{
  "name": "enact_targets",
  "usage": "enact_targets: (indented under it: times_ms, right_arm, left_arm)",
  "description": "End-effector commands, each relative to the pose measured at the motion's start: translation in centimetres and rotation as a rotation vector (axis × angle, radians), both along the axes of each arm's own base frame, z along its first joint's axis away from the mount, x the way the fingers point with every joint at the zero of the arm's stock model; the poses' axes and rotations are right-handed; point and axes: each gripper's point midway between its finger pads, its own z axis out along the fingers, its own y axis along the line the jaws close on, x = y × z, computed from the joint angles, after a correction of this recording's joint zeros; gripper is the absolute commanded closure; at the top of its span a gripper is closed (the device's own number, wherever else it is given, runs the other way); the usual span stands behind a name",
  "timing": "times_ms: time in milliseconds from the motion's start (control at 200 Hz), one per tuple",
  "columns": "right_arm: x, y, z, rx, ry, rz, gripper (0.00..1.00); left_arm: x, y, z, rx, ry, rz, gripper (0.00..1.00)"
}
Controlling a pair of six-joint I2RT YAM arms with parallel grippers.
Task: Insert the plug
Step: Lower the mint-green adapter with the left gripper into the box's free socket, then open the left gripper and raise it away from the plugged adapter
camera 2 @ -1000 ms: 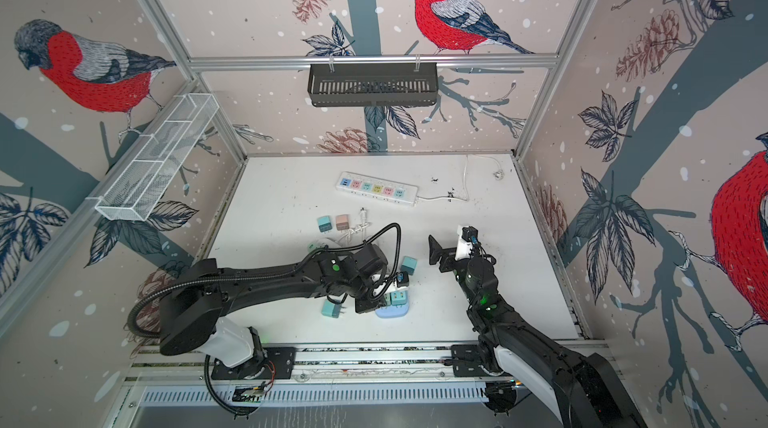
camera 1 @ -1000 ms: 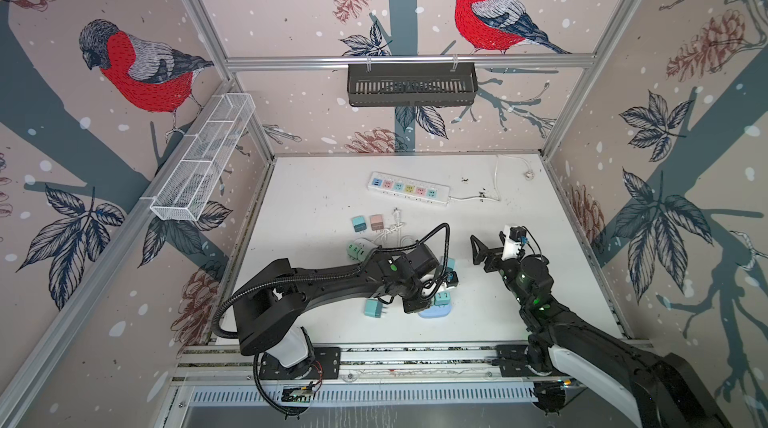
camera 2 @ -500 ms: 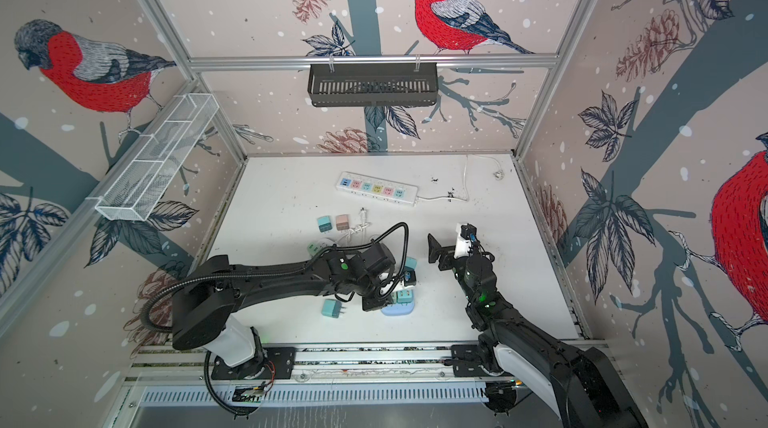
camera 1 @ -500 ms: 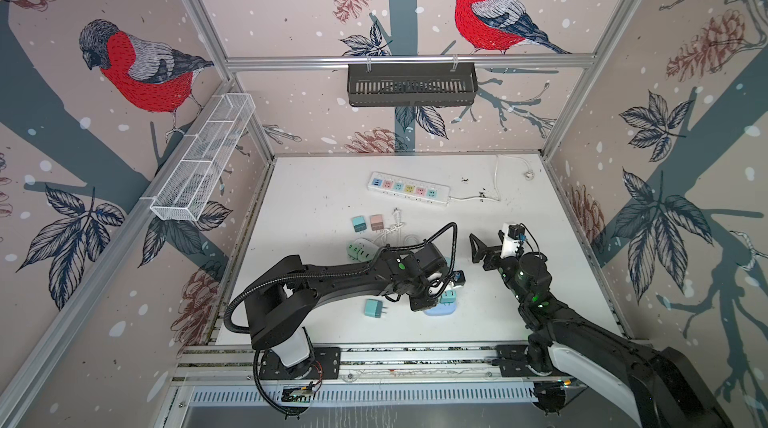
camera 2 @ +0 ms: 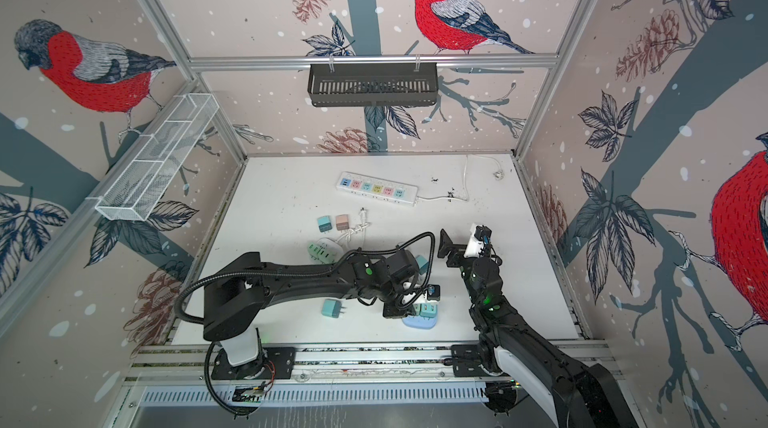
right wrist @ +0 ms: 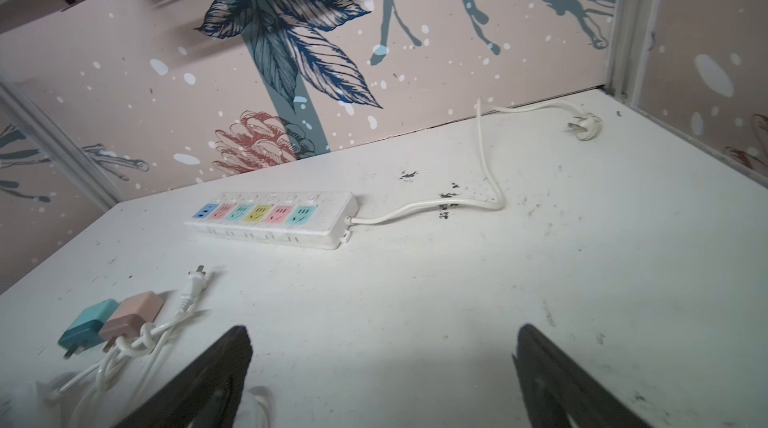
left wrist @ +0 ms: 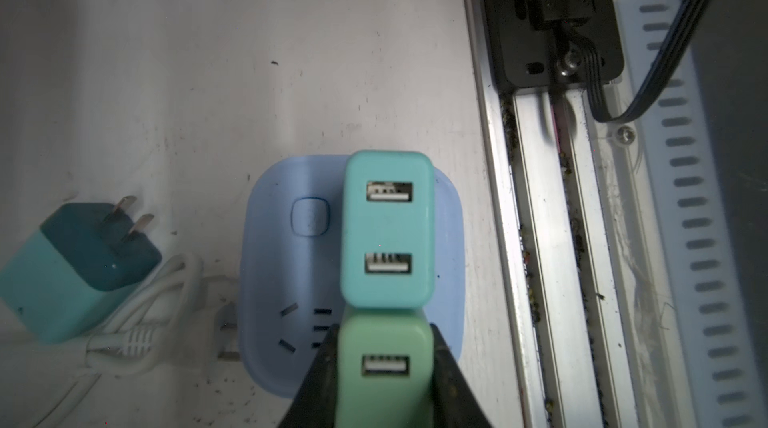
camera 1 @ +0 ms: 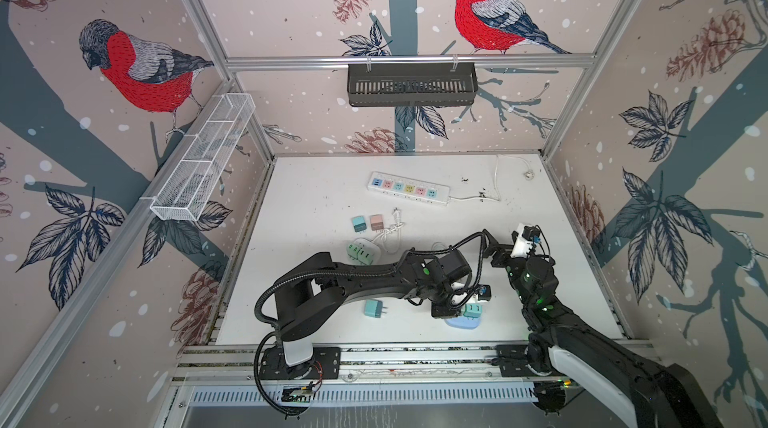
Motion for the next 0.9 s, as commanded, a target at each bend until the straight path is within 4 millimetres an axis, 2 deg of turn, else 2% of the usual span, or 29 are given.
enact_targets:
  times_ms: [0, 240, 335, 490, 535, 590, 600, 610, 620, 625, 635, 740, 891]
  right_arm:
    - [0.1, -2.4, -0.1, 0.077, 0.006, -0.117, 0.0]
    - [1.3, -4.0, -1.6, 0.124, 0.1, -0.174, 0.0]
    - [1.8, -4.7, -2.3, 0.146, 0.146, -0.199, 0.01]
    - [2.2, -5.1, -2.8, 0.162, 0.179, -0.201, 0.0]
    - [2.4, -5.1, -2.9, 0.161, 0.187, -0.198, 0.0]
    - [2.5, -4.9, -3.0, 0.159, 0.195, -0.191, 0.0]
    - [2.6, -4.9, -3.0, 0.159, 0.197, -0.192, 0.0]
    - [2.6, -4.9, -3.0, 0.158, 0.198, -0.192, 0.0]
    - [2.6, -4.9, -3.1, 0.159, 0.2, -0.191, 0.0]
    - [2.6, -4.9, -3.0, 0.159, 0.198, -0.191, 0.0]
    - [2.6, -4.9, -3.1, 0.159, 0.201, -0.191, 0.01]
    - [2.6, -5.0, -3.0, 0.161, 0.199, -0.191, 0.01]
    - [2.2, -5.3, -2.9, 0.165, 0.184, -0.2, 0.0]
  left_arm:
    - [-0.9, 1.1, -2.4, 0.096, 0.026, -0.063, 1.0]
    - [0.9, -2.2, -2.4, 0.047, 0.012, -0.093, 1.0]
    - [2.3, -3.0, -2.5, 0.032, 0.024, -0.061, 1.0]
    - [3.4, -4.1, -2.6, 0.007, 0.029, -0.053, 0.98]
    - [3.6, -4.4, -2.5, 0.001, 0.025, -0.049, 0.89]
    - [3.9, -4.6, -2.3, -0.012, 0.017, -0.045, 0.69]
    - [3.9, -4.7, -2.3, -0.015, 0.016, -0.046, 0.6]
    - [4.0, -4.7, -2.2, -0.018, 0.013, -0.046, 0.44]
    - [4.0, -4.7, -2.1, -0.021, 0.014, -0.046, 0.16]
    - [4.0, -4.7, -2.1, -0.022, 0.013, -0.047, 0.08]
    - [4.0, -4.8, -1.9, -0.026, 0.011, -0.05, 0.03]
    - [4.4, -5.0, -0.2, -0.069, -0.003, -0.046, 0.01]
    - [4.5, -5.0, 5.2, -0.222, -0.035, -0.044, 0.01]
